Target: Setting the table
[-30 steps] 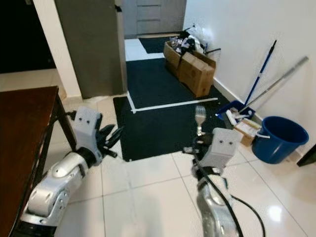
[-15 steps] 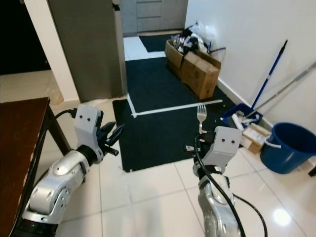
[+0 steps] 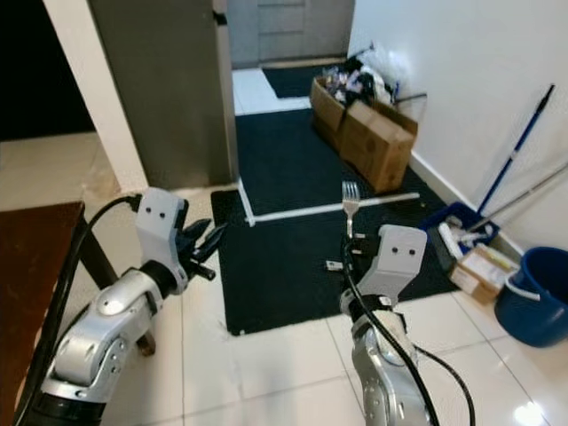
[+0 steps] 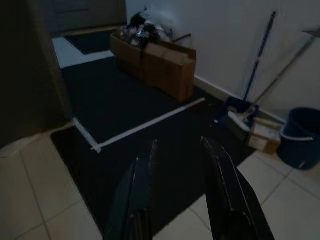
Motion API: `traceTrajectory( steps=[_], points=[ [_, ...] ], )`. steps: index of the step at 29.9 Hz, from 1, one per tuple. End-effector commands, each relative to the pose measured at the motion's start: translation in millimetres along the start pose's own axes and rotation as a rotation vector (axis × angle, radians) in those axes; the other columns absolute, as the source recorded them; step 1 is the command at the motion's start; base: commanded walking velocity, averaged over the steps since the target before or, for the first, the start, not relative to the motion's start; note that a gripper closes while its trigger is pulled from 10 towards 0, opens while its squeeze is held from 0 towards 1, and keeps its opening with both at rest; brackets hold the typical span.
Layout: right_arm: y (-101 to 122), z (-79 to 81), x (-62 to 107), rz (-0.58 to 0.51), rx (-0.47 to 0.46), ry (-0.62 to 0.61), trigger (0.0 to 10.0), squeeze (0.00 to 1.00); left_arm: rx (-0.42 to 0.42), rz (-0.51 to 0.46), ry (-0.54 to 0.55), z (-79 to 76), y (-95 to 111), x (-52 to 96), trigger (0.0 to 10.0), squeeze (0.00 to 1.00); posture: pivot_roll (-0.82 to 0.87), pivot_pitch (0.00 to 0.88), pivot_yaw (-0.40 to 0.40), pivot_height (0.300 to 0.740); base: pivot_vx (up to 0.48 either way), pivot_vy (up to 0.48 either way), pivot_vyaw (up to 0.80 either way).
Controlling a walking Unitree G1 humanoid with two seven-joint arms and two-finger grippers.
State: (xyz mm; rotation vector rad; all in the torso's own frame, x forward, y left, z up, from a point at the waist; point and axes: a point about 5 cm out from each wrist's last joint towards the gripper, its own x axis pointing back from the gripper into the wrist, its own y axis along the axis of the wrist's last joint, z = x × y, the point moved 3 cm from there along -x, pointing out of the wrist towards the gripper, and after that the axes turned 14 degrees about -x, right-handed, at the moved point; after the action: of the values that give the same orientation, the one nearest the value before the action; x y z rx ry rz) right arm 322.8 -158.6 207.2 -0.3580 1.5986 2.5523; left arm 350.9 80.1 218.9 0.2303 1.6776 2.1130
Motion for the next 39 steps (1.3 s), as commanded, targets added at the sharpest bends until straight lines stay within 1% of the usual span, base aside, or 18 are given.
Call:
traceTrajectory(
  steps=[1,10,31,34,39],
  points=[
    [-1.3,1.6,1.9,0.01,-0.007,0.018,10.0,0.0,-0.001,0.015,0.007,1.2,-4.2,1.3,10.0,0.0,0.03,0.086,0.115,0.74,0.48,0.0,0.0],
    [-3.2,5.6,3.3,0.021,-0.01,0.041,10.0,0.0,-0.001,0.017,0.01,1.8,-4.1,1.3,10.0,0.0,0.03,0.092,0.117,0.74,0.48,0.0,0.0],
    [-4.6,5.1,3.8,0.028,-0.011,0.039,10.0,0.0,-0.001,0.023,0.016,3.3,-5.0,1.6,10.0,0.0,0.03,0.101,0.115,0.74,0.471,0.0,0.0],
    [-4.8,5.1,3.8,0.028,-0.011,0.039,10.0,0.0,0.008,0.028,0.017,3.1,-5.3,1.6,10.0,0.0,0.03,0.102,0.115,0.74,0.325,0.0,0.0],
    [-4.7,5.0,3.9,0.028,-0.011,0.039,10.0,0.0,0.037,0.028,0.016,1.9,-3.6,1.3,10.0,0.0,0.03,0.102,0.115,0.74,0.0,0.0,0.0]
  ],
)
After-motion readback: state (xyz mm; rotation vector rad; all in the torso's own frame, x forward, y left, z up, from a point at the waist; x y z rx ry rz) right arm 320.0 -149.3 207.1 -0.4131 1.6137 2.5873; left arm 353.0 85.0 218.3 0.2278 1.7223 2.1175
